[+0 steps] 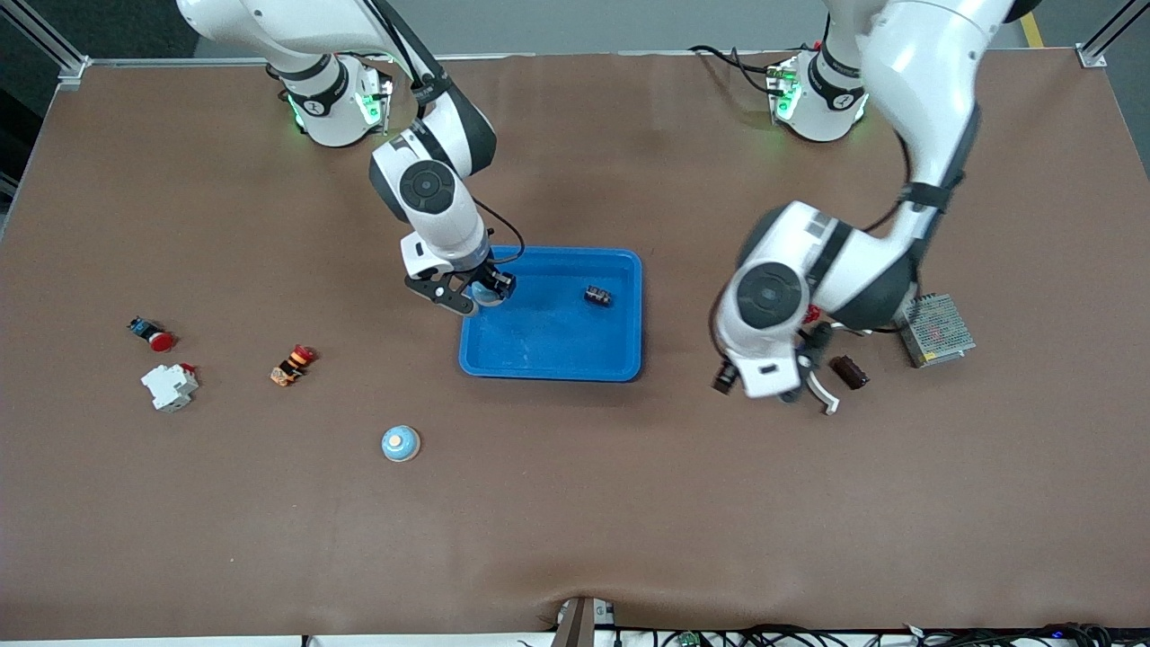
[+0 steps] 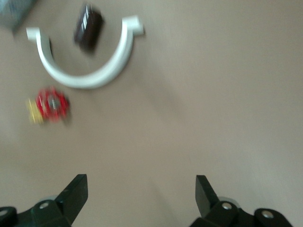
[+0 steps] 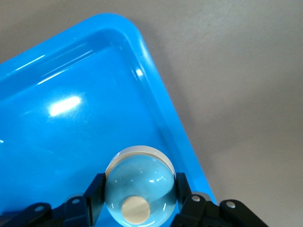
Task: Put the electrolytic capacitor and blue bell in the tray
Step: 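Lower the bell into the tray while the left gripper grasps another capacitor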
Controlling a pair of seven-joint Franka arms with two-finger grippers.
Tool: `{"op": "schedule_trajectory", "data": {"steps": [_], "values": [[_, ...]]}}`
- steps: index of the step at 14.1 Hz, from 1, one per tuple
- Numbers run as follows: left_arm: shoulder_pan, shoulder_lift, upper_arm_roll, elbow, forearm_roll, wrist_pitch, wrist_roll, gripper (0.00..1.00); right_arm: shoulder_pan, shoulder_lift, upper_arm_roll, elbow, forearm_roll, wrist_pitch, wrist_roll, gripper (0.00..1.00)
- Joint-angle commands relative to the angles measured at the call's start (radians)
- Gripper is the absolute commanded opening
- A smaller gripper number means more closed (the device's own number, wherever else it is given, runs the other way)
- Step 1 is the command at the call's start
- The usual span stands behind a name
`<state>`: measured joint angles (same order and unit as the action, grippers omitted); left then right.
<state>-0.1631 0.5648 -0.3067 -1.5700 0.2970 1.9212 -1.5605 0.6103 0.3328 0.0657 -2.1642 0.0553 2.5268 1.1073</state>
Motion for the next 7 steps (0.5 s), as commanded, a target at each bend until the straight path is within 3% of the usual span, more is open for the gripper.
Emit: {"op": "schedule_trajectory", "data": {"steps": [1, 4, 7], "values": [[0.082, -0.014, -0.011, -0.03, 0.048, -0.01, 0.097, 0.91, 0.04, 0.011, -0.007, -0.026, 0.0, 0.078, 0.061, 0.0], [0.2, -0.006, -0.014, -0.045, 0.083, 0.001, 0.256, 0.76, 0.052, 0.057, -0.007, -0.04, 0.0, 0.162, 0.074, 0.0], [0.27, -0.003, -0.014, -0.077, 0.083, 0.034, 0.329, 0.72, 0.054, 0.089, -0.009, -0.045, 0.0, 0.193, 0.072, 0.0]]}}
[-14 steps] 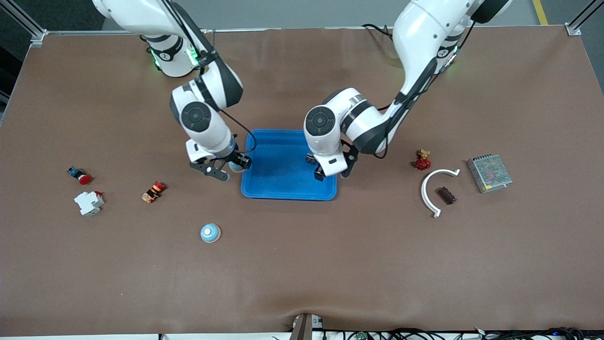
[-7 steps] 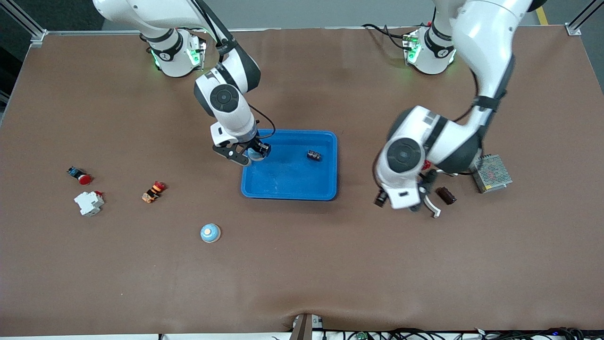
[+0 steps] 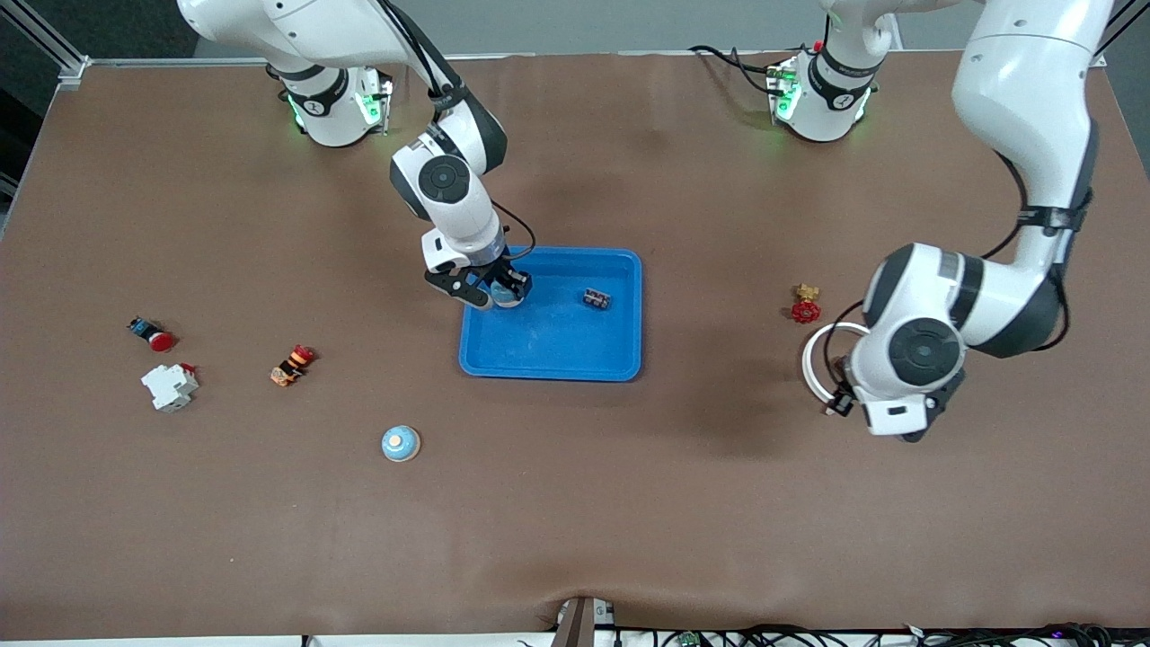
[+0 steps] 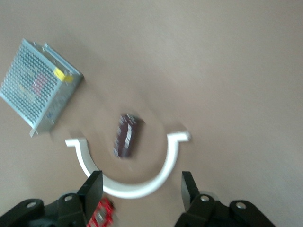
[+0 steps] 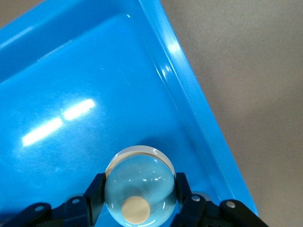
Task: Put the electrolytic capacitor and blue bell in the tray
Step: 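Lower the bell into the tray while the left gripper grasps another capacitor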
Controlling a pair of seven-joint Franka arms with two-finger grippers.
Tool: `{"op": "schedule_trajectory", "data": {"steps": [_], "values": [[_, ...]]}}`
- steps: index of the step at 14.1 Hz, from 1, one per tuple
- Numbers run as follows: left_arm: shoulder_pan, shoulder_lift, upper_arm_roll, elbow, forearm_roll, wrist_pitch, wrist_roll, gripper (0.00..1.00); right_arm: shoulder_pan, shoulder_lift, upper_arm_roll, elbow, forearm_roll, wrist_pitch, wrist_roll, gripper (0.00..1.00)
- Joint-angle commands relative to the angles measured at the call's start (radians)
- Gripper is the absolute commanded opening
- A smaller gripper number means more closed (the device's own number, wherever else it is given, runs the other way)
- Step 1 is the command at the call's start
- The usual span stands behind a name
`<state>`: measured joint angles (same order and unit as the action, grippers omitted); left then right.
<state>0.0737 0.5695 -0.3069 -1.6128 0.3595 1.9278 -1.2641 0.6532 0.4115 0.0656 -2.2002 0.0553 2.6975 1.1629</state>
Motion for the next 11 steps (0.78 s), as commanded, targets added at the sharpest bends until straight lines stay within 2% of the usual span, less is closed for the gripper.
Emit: {"op": "schedule_trajectory", "data": {"steps": [1, 4, 5, 6, 9, 11], "values": [[0.046, -0.003, -0.014, -0.051, 0.021, 0.051, 0.04, 0.71, 0.014, 0.019, -0.009, -0.009, 0.0, 0.024, 0.017, 0.0], [0.083, 0.016, -0.014, -0.1, 0.022, 0.129, 0.045, 0.7, 0.016, 0.029, -0.009, -0.007, 0.0, 0.031, 0.017, 0.0], [0.087, 0.018, -0.012, -0.117, 0.022, 0.15, 0.045, 0.71, 0.013, 0.029, -0.007, -0.007, 0.0, 0.033, 0.018, 0.44], [0.106, 0.018, -0.012, -0.131, 0.022, 0.16, 0.045, 0.71, 0.014, 0.027, -0.007, -0.007, 0.0, 0.033, 0.021, 0.99], [0.124, 0.012, -0.012, -0.208, 0.022, 0.252, 0.045, 0.71, 0.014, 0.013, -0.007, 0.005, 0.0, 0.016, 0.041, 1.0], [0.132, 0.013, -0.012, -0.236, 0.022, 0.284, 0.046, 0.71, 0.005, -0.008, -0.007, 0.037, -0.002, -0.063, 0.031, 1.0]]}}
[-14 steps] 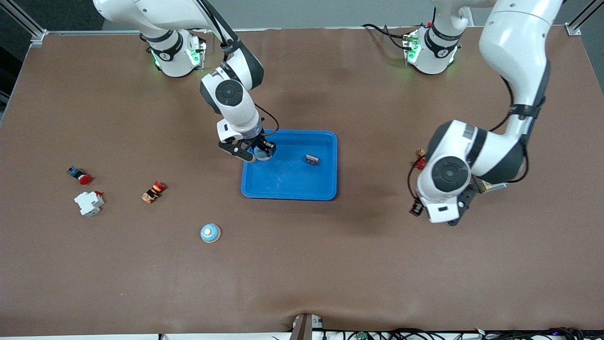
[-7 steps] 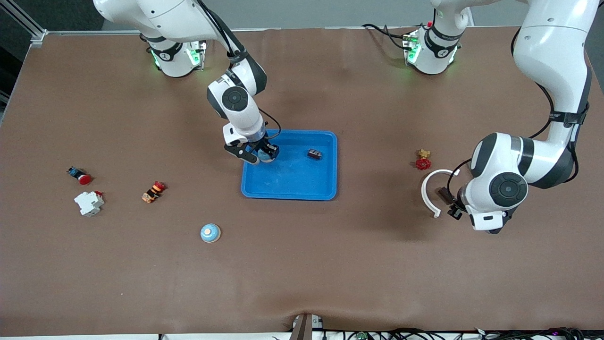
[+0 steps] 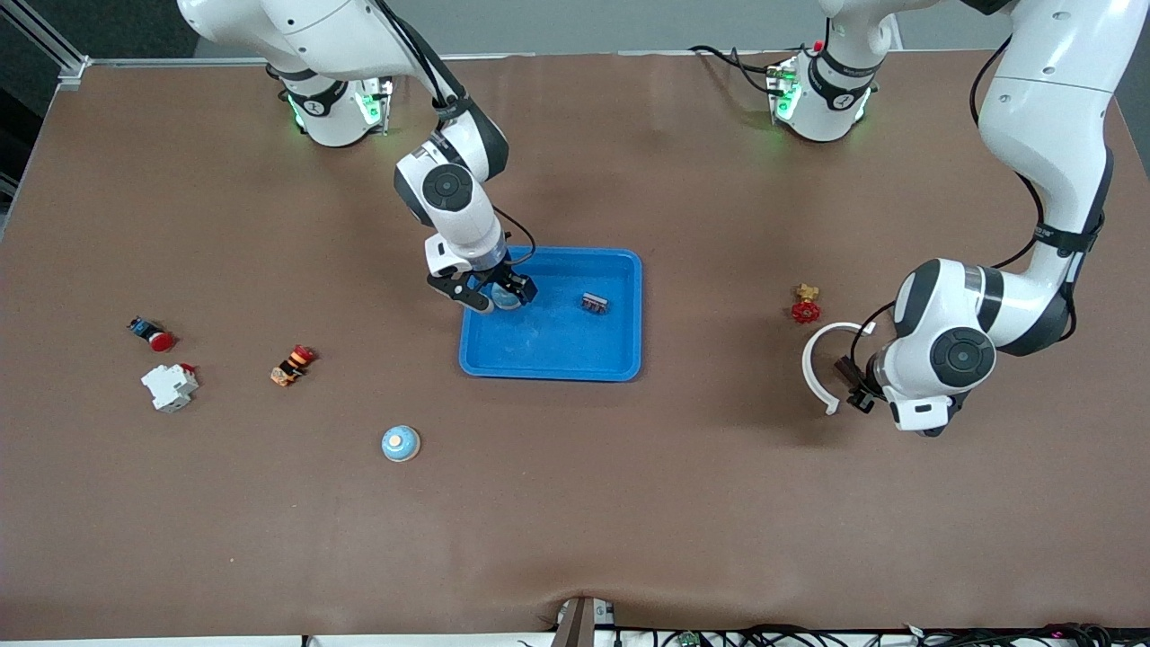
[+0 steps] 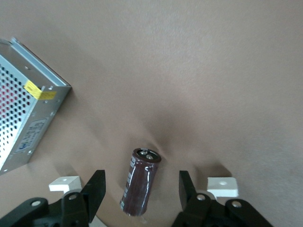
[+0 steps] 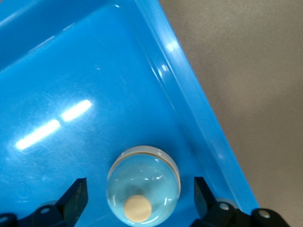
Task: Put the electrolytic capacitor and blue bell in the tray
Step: 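Lower the bell into the tray while the left gripper grasps another capacitor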
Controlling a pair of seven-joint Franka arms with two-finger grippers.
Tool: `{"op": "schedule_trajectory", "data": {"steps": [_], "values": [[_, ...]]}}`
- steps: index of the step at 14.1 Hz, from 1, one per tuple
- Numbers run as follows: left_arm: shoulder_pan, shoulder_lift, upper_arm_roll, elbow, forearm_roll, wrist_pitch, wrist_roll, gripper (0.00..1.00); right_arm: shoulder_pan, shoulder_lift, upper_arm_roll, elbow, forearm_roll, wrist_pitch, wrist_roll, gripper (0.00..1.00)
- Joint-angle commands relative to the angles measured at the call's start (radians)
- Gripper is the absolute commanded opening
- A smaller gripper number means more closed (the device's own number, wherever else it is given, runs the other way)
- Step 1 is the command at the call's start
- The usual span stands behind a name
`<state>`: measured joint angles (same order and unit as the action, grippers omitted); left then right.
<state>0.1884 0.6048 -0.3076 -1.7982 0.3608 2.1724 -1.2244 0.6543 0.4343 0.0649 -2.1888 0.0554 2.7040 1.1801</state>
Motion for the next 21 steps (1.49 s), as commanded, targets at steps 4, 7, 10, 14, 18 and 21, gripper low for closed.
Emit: {"op": "schedule_trajectory", "data": {"steps": [4, 7, 10, 14, 18, 21], "values": [[0.028, -0.011, -0.011, -0.092, 0.021, 0.116, 0.006, 0.67, -0.047, -0.042, -0.011, 0.197, -0.002, -0.323, -0.078, 1.0], [0.029, -0.013, -0.011, -0.098, 0.021, 0.122, 0.006, 0.19, -0.143, -0.034, -0.013, 0.268, -0.003, -0.326, -0.238, 1.0], [0.028, -0.013, -0.011, -0.096, 0.021, 0.122, 0.006, 0.04, -0.226, 0.036, -0.014, 0.355, -0.015, -0.328, -0.388, 1.0], [0.025, -0.037, -0.019, -0.084, 0.021, 0.112, 0.008, 0.0, -0.268, 0.173, -0.017, 0.464, -0.029, -0.316, -0.482, 1.0], [0.016, -0.117, -0.045, -0.021, 0.011, 0.008, -0.004, 0.0, -0.317, 0.276, -0.024, 0.578, -0.107, -0.317, -0.531, 1.0], [0.016, -0.118, -0.111, 0.078, -0.031, -0.132, -0.021, 0.0, -0.375, 0.308, -0.022, 0.612, -0.104, -0.317, -0.617, 1.0]]}}
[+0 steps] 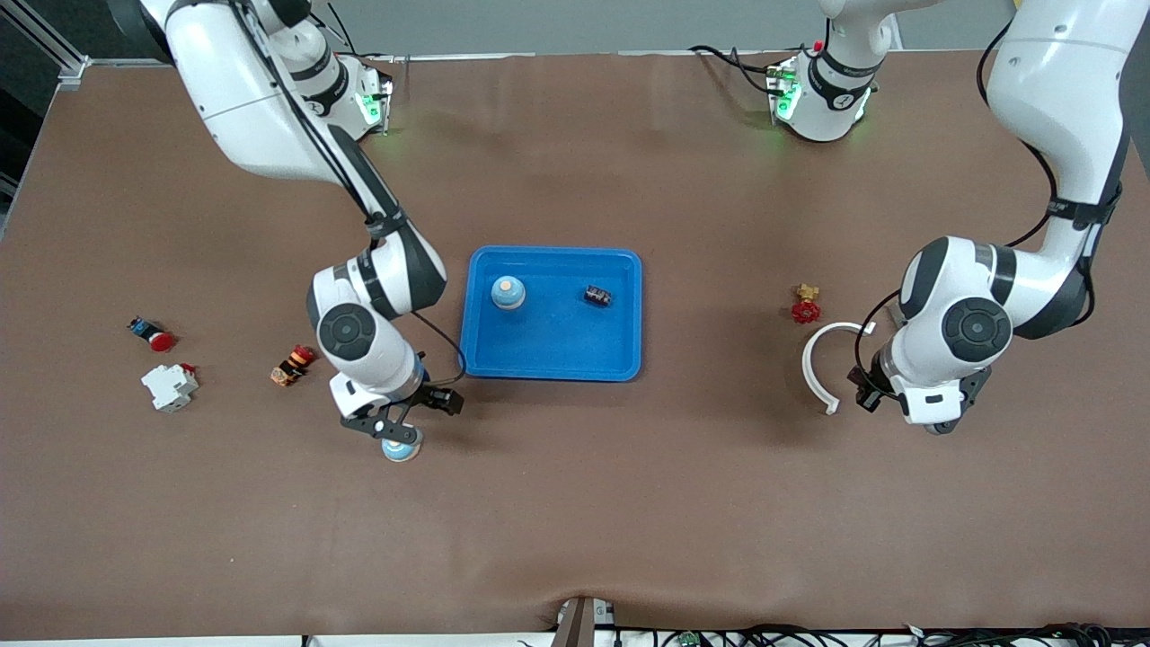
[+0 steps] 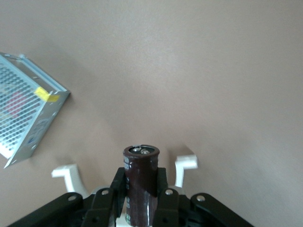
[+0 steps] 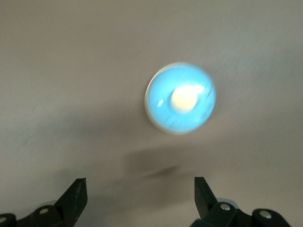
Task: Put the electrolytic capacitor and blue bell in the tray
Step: 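Lower the bell into the tray while the left gripper grasps another capacitor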
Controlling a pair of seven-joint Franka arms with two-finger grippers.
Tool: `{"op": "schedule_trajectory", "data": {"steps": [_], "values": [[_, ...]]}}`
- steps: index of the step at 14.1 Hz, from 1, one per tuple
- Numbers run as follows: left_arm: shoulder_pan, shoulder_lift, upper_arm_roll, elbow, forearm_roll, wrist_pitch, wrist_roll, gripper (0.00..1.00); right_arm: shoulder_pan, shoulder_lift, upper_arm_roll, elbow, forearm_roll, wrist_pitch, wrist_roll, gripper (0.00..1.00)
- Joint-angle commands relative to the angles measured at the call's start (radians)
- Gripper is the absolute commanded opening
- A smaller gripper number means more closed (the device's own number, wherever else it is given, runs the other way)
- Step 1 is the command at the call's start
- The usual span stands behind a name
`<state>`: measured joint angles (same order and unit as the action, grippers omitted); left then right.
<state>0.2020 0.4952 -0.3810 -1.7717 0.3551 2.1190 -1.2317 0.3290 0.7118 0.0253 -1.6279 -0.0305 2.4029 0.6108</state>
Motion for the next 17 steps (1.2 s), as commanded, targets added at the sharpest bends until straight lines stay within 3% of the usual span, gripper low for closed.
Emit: {"op": "schedule_trajectory", "data": {"steps": [1, 7, 17], "values": [[0.0, -0.009, -0.047, 0.064, -0.047, -0.091, -0.026, 0.0, -0.054, 0.043, 0.016, 0.066, -0.019, -0.016, -0.065, 1.0], [-0.013, 0.0, -0.16, 0.1, -0.061, -0.097, -0.173, 0.0, -0.059, 0.092, 0.016, 0.115, -0.02, -0.015, -0.072, 1.0], [-0.156, 0.04, -0.165, 0.156, -0.067, -0.102, -0.416, 0.0, -0.087, 0.149, 0.016, 0.192, -0.02, -0.015, -0.143, 1.0]]}}
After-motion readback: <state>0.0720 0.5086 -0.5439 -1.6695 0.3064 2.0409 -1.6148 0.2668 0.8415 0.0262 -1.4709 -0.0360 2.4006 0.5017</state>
